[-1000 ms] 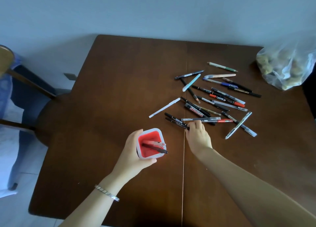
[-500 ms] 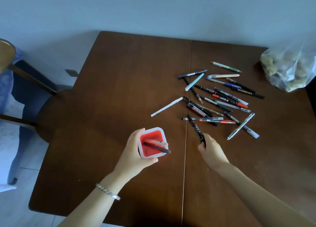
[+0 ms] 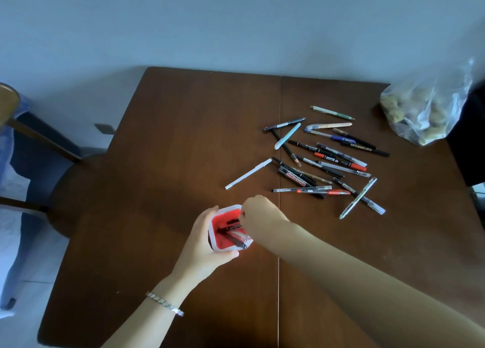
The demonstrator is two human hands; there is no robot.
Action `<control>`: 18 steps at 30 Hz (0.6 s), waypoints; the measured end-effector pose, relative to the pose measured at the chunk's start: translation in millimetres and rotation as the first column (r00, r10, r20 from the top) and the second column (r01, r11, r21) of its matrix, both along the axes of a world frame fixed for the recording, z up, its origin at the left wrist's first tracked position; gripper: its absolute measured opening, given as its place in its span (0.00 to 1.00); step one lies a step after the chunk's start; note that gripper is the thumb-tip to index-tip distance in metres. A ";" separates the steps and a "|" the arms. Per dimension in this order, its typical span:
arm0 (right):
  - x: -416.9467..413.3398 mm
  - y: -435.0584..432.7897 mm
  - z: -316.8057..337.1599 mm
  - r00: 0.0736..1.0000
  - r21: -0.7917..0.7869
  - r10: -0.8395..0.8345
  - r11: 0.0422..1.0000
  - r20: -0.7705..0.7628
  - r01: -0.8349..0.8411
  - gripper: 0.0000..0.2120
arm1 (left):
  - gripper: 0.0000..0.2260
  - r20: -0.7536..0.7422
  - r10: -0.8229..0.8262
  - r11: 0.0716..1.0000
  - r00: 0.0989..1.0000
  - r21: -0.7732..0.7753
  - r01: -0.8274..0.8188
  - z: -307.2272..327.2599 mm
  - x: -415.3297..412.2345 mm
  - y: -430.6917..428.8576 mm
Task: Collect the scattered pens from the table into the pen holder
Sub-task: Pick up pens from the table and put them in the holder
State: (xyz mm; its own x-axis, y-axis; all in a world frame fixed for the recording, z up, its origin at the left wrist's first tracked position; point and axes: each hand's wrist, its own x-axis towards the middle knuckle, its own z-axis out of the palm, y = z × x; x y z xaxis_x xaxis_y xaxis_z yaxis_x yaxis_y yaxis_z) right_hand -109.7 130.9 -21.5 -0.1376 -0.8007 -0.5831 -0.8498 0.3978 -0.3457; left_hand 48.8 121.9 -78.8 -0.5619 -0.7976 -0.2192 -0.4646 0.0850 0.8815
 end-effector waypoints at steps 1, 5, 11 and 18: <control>1.4 2.3 -1.4 0.998 -0.061 -0.038 0.997 0.050 0.041 0.08 | 0.37 -0.005 -0.013 1.000 1.000 -0.011 0.013 0.9 -0.4 -0.9; -17.3 33.6 1.5 0.891 -0.256 -0.247 0.898 0.381 0.358 0.13 | 0.36 0.044 -0.096 0.995 0.994 -0.028 0.097 5.8 -1.5 -3.9; -74.1 104.8 -20.8 0.832 -0.115 -0.226 0.939 0.506 0.325 0.40 | 0.40 0.044 -0.247 0.969 0.968 0.005 0.247 29.2 -42.0 2.3; -111.3 148.6 -32.1 0.770 -0.371 -0.264 0.757 0.580 0.538 0.45 | 0.42 0.045 -0.501 0.863 0.864 0.098 0.495 45.6 -119.8 25.0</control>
